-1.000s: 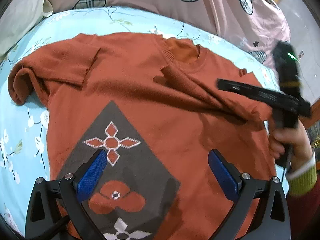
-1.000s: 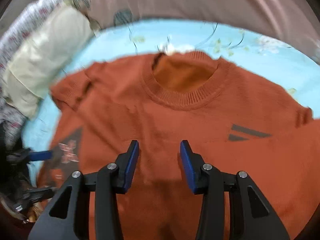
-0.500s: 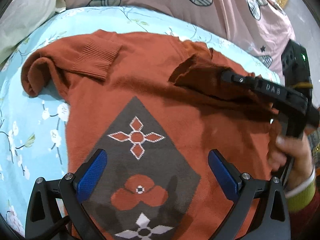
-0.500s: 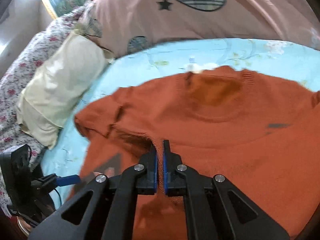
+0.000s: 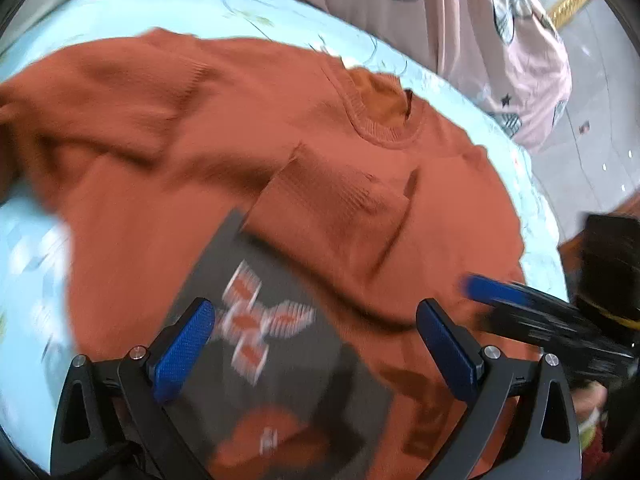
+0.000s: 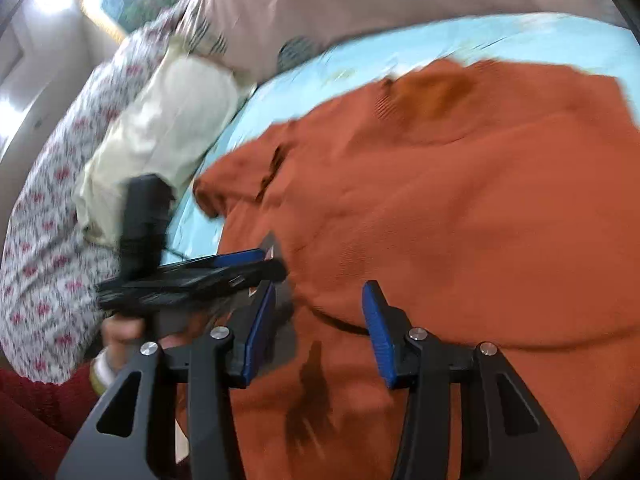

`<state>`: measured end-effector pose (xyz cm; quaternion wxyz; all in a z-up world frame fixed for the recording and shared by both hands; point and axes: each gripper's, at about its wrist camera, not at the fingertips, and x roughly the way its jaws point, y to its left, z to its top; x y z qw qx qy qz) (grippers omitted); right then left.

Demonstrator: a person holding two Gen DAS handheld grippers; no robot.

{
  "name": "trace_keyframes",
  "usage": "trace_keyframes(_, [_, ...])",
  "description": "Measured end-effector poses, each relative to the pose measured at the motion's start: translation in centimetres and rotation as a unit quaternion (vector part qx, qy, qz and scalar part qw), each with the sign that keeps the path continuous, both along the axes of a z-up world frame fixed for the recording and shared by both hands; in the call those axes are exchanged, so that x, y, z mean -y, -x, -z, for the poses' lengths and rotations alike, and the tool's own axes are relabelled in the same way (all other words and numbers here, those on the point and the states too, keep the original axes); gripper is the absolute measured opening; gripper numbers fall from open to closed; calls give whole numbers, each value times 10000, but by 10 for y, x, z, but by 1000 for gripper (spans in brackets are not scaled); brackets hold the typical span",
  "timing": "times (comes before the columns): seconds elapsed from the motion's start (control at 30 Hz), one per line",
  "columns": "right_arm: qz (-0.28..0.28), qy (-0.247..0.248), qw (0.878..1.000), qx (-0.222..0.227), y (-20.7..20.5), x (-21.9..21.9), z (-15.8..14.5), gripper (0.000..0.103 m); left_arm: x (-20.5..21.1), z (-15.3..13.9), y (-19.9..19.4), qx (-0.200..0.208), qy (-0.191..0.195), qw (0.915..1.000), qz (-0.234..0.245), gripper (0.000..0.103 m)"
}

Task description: Fold small clothes

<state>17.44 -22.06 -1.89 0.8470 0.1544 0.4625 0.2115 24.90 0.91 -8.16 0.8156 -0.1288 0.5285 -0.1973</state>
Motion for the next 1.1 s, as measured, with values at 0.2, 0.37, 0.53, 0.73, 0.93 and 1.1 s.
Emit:
trace_keyframes(0.2, [823,-111,9961,312,27,46,-26,47,14,3,-61,165,337,9986,379,94])
trace_keyframes(0.37, [1290,-218,9905,413,34,72,-31,47,27,-4,-70,240,270,9951,917,6])
trace_keyframes(0.53, [1766,-20,9825,586,40,105,-38,47,-16,-58,-29,1571,-61,9870,331,5])
trace_keyframes(0.73, [2344,371,9706,397,21,144,-32,47,-56,-21,-41,1196,-559,9902,-466,5])
trace_keyframes(0.93, [2317,781,9695,153,-34,166,-20,47,-54,-20,-44,1364,-734,9855,-695,5])
trace_keyframes(1.1, [2152,1042,9706,-264,-78,166,10,47,-53,-17,-40,1260,-720,9874,-636,5])
